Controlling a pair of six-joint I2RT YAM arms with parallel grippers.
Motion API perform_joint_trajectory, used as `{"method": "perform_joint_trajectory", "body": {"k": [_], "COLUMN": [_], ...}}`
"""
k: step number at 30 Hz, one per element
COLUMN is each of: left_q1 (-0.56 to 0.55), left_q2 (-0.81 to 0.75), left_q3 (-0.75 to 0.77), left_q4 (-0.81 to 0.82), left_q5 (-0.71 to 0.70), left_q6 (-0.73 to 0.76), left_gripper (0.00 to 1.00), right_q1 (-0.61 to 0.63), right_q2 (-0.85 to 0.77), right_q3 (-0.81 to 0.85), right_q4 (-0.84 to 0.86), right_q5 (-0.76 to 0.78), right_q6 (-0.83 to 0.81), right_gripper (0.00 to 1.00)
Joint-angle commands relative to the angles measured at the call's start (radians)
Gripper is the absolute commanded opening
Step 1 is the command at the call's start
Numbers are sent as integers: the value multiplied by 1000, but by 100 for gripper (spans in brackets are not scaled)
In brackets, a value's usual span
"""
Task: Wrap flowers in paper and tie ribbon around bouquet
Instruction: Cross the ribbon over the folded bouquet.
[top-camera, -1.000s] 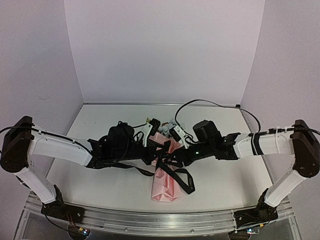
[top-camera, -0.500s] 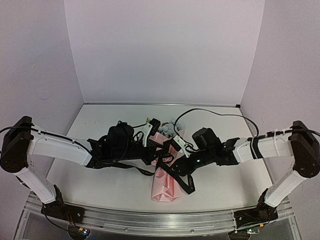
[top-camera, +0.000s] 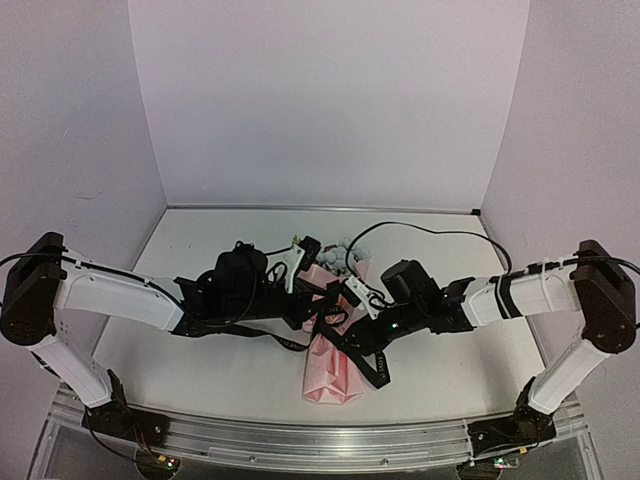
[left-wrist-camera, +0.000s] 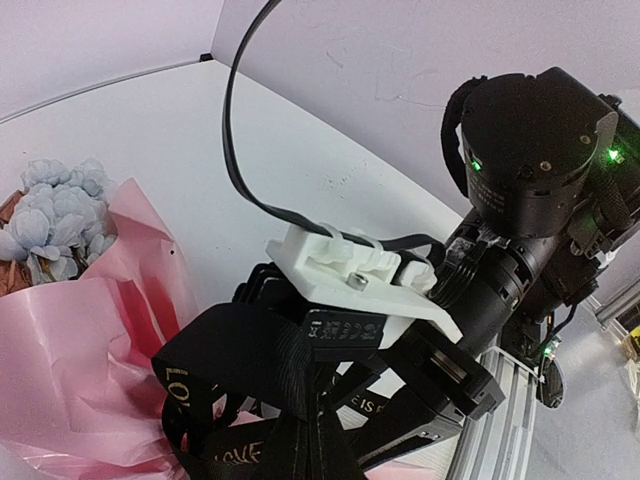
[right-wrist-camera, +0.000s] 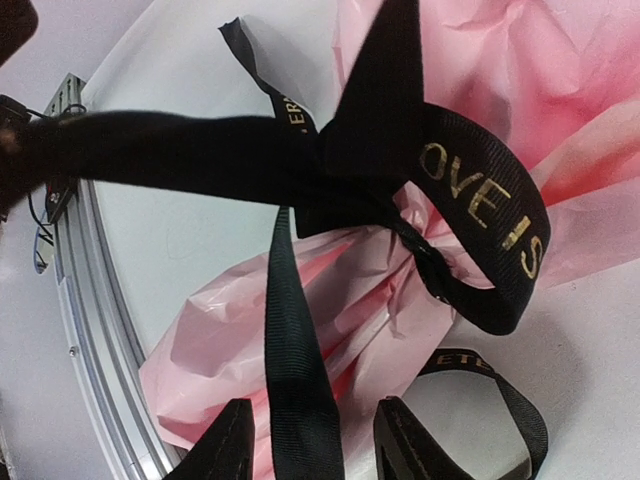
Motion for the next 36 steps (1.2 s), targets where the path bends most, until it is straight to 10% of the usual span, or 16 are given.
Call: {"method": "perform_joint_trajectory", "body": {"k": [1, 20, 36], "left_q1": [5, 5, 5], "left_q2": [-54, -53, -61], "left_q3": [39, 30, 4], "left_q4": [32, 39, 4], "left_q5": [19, 21, 122], "left_q6": [-8, -16, -30], "left_gripper": [0, 0, 0], "right_q1": [8, 7, 8], "right_q2": [6, -25, -58], "right_q3": [-4, 28, 134], "right_q4": [7, -51, -238], "right_q5": [73, -11, 70], "right_q6": [-47, 52, 219], "right_gripper": [42, 1, 0]}}
